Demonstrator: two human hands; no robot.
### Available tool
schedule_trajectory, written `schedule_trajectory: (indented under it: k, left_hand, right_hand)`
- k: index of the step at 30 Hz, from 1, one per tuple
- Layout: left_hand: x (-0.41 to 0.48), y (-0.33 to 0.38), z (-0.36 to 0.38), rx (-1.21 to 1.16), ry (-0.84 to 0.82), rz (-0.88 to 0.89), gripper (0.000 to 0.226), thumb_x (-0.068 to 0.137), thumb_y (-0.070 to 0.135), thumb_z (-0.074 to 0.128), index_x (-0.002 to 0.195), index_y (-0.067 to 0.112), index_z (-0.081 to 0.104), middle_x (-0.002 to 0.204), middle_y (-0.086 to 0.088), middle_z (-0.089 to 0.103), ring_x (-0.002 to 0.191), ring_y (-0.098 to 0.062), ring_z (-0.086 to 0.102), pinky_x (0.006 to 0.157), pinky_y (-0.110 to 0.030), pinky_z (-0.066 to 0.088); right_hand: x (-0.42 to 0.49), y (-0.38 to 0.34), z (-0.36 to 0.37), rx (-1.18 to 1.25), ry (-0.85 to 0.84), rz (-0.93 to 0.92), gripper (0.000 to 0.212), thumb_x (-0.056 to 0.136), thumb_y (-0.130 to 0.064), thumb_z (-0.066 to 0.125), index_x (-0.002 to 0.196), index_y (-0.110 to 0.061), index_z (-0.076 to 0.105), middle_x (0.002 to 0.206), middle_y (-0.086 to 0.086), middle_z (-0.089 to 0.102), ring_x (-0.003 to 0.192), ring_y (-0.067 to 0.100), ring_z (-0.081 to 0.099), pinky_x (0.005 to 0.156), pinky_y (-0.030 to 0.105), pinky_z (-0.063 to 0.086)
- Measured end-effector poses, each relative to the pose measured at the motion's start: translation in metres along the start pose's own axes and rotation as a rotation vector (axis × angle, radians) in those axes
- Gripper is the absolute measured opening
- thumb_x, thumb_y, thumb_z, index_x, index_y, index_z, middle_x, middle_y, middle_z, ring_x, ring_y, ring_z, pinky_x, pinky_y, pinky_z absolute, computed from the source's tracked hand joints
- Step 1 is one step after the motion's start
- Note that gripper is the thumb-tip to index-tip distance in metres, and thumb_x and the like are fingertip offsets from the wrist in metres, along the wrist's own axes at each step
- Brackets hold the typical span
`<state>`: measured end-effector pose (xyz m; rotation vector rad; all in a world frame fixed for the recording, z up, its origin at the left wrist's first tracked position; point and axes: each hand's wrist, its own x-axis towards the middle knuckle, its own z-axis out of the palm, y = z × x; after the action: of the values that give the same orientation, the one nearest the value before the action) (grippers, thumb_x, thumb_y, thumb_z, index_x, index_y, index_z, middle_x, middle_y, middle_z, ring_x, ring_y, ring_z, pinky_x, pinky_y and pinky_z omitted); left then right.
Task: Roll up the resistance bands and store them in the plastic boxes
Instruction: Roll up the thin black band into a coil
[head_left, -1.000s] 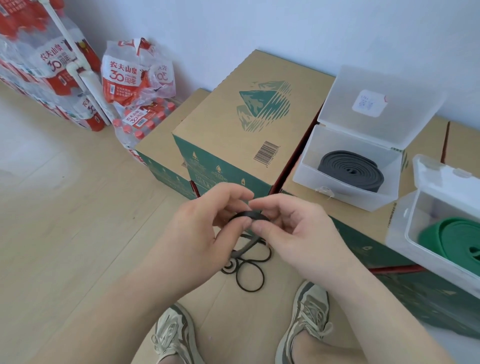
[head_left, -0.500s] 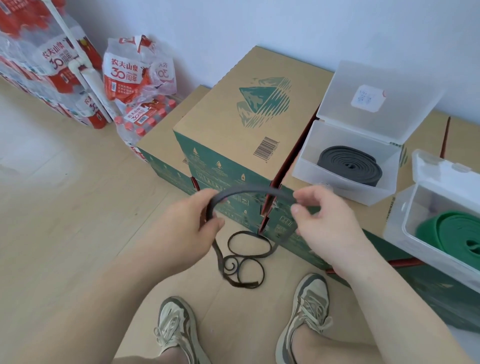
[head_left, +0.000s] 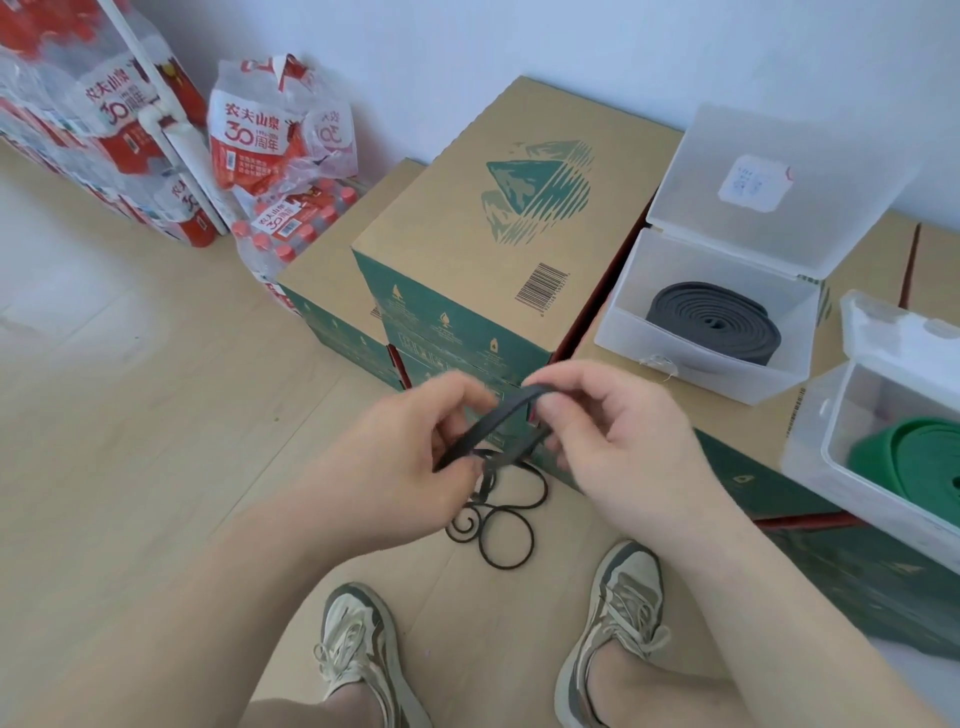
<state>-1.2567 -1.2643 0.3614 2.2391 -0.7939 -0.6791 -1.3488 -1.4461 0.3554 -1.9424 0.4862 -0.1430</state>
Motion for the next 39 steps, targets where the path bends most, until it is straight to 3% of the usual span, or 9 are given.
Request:
schedule_trajectory:
  k: [7, 10, 13, 19, 23, 26, 31, 35, 39]
  left_hand:
    - [-0.002, -0.016, -0.006, 0.35, -0.2, -0.233, 0.017, 0.093, 0.015, 0.057, 0.096, 0.03, 0.065, 0.085, 0.009, 0.065, 0.08, -0.015, 0.058, 0.06, -0.022, 0.039]
    - [-0.001, -0.014, -0.006, 0.037, -0.047, -0.252, 0.018, 0.099, 0.017, 0.061, 0.107, 0.032, 0.068, 0.082, 0.006, 0.072, 0.076, -0.009, 0.069, 0.068, -0.024, 0.054]
    - [0.001, -0.005, 0.0, -0.344, 0.045, -0.272, 0.018, 0.099, 0.013, 0.064, 0.111, 0.025, 0.072, 0.081, -0.001, 0.075, 0.075, -0.016, 0.078, 0.072, -0.033, 0.064]
    - [0.006, 0.006, 0.008, -0.479, 0.198, -0.296, 0.022, 0.098, 0.011, 0.066, 0.116, 0.023, 0.069, 0.085, -0.004, 0.076, 0.07, -0.016, 0.077, 0.068, -0.036, 0.066]
    - [0.01, 0.008, 0.009, -0.528, 0.291, -0.316, 0.022, 0.095, 0.016, 0.071, 0.115, 0.027, 0.069, 0.082, -0.004, 0.076, 0.066, -0.015, 0.075, 0.071, -0.04, 0.065]
    - [0.01, 0.007, 0.01, -0.529, 0.344, -0.316, 0.022, 0.091, 0.019, 0.077, 0.11, 0.027, 0.07, 0.081, -0.003, 0.076, 0.073, -0.018, 0.077, 0.077, -0.05, 0.065]
    - [0.009, 0.006, 0.007, -0.512, 0.364, -0.3, 0.018, 0.088, 0.022, 0.081, 0.104, 0.024, 0.072, 0.085, -0.007, 0.076, 0.074, -0.023, 0.077, 0.075, -0.05, 0.065]
    - [0.011, -0.001, 0.006, -0.314, 0.29, -0.283, 0.025, 0.102, 0.037, 0.058, 0.124, 0.029, 0.065, 0.093, -0.003, 0.076, 0.092, -0.019, 0.073, 0.09, -0.043, 0.059]
    - [0.007, 0.001, 0.008, -0.236, 0.181, -0.195, 0.007, 0.102, 0.027, 0.059, 0.104, 0.03, 0.066, 0.086, 0.006, 0.074, 0.084, -0.015, 0.072, 0.079, -0.033, 0.06]
  right_hand:
    - [0.011, 0.008, -0.014, 0.123, 0.375, 0.212, 0.019, 0.104, -0.02, 0.055, 0.102, -0.036, 0.066, 0.091, -0.006, 0.072, 0.072, 0.01, 0.069, 0.077, 0.041, 0.062]
    - [0.007, 0.011, -0.011, -0.028, 0.223, 0.26, 0.03, 0.1, -0.023, 0.06, 0.123, -0.041, 0.058, 0.118, -0.006, 0.066, 0.086, 0.011, 0.07, 0.089, 0.043, 0.06]
    - [0.0, 0.003, 0.0, -0.002, 0.109, 0.216, 0.024, 0.095, -0.021, 0.068, 0.111, -0.038, 0.061, 0.109, -0.007, 0.067, 0.076, 0.012, 0.069, 0.079, 0.035, 0.059]
    - [-0.01, 0.0, 0.027, 0.004, -0.395, 0.294, 0.022, 0.089, -0.027, 0.076, 0.11, -0.026, 0.072, 0.104, -0.007, 0.077, 0.093, 0.01, 0.075, 0.092, 0.036, 0.061]
    - [-0.014, -0.004, 0.035, -0.059, -0.402, 0.207, 0.016, 0.09, -0.036, 0.075, 0.105, -0.036, 0.072, 0.104, -0.019, 0.075, 0.099, -0.011, 0.067, 0.086, 0.012, 0.051]
    - [-0.018, -0.005, 0.042, 0.001, -0.478, 0.231, 0.011, 0.094, -0.036, 0.07, 0.105, -0.039, 0.071, 0.101, -0.02, 0.077, 0.094, -0.007, 0.069, 0.084, 0.017, 0.052]
    - [-0.016, -0.004, 0.041, -0.083, -0.398, 0.235, 0.027, 0.099, -0.032, 0.062, 0.081, -0.018, 0.076, 0.066, 0.0, 0.07, 0.055, 0.013, 0.049, 0.058, 0.029, 0.041]
    - [-0.009, -0.005, 0.028, -0.011, -0.204, 0.221, 0.026, 0.099, -0.034, 0.063, 0.083, -0.019, 0.077, 0.079, 0.009, 0.076, 0.073, 0.029, 0.067, 0.071, 0.039, 0.057]
    - [-0.002, -0.004, 0.021, 0.222, -0.107, 0.347, 0.029, 0.103, -0.03, 0.06, 0.087, -0.014, 0.077, 0.07, 0.009, 0.071, 0.061, 0.016, 0.064, 0.064, 0.028, 0.058]
